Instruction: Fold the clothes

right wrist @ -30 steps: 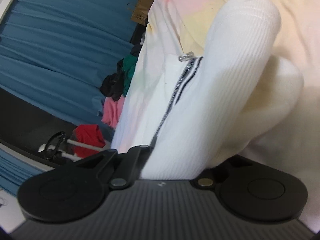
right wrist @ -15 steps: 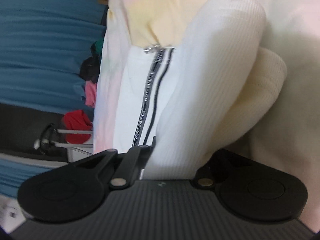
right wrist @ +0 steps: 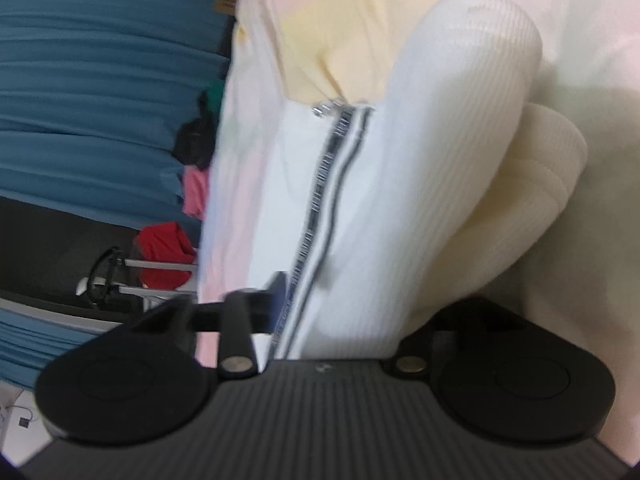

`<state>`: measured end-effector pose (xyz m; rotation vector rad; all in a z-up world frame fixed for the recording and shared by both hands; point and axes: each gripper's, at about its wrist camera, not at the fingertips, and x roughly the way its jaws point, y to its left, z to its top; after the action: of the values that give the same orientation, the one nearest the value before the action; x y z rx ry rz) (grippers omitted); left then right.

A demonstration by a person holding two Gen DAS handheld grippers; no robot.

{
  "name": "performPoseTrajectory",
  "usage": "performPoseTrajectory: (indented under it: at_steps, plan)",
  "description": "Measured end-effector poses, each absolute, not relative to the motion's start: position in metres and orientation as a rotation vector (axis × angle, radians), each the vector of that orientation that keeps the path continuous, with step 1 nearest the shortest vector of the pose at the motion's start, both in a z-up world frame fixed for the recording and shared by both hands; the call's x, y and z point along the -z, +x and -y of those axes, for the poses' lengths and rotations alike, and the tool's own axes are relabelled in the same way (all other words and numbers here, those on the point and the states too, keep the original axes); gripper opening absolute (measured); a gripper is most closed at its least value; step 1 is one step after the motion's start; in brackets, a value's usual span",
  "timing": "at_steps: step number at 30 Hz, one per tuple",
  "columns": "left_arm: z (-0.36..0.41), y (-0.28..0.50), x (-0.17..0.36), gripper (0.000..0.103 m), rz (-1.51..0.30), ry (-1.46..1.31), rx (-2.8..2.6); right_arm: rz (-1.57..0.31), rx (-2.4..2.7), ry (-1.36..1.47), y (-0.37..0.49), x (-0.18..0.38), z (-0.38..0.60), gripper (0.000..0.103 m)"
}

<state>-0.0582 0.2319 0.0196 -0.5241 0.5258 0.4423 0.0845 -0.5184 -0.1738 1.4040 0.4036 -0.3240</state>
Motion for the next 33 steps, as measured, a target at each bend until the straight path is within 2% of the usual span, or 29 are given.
performPoseTrajectory:
  at_steps: [1,6,8,12,24,27,28,29,33]
  plan:
    - [-0.223,-0.059,-0.023,0.082,-0.508,-0.492,-0.423,-0.386,0.321,1.398,0.086,0.174,0.518,0.060]
    - [-0.183,-0.041,-0.031,0.084,-0.460,-0.388,-0.319,-0.325,0.395,1.337,0.082,0.168,0.521,0.060]
    - [-0.165,-0.033,-0.029,0.085,-0.458,-0.359,-0.289,-0.239,0.422,1.322,0.070,0.165,0.523,0.060]
    - [-0.118,-0.009,-0.018,0.085,-0.499,-0.270,-0.189,-0.250,0.411,1.383,0.072,0.177,0.531,0.060]
    - [-0.038,0.067,0.070,0.084,-0.680,-0.098,-0.061,-0.251,0.396,1.420,0.087,0.195,0.543,0.059]
    - [-0.027,0.073,0.092,0.086,-0.747,-0.003,-0.070,-0.284,0.442,1.375,0.092,0.192,0.540,0.043]
    - [-0.025,0.073,0.097,0.087,-0.758,0.015,-0.072,-0.312,0.469,1.337,0.095,0.190,0.539,0.028]
    - [-0.025,0.074,0.100,0.089,-0.765,0.030,-0.072,-0.339,0.495,1.301,0.097,0.188,0.537,0.020]
    - [-0.025,0.074,0.105,0.090,-0.773,0.037,-0.068,-0.359,0.541,1.163,0.101,0.172,0.526,0.017]
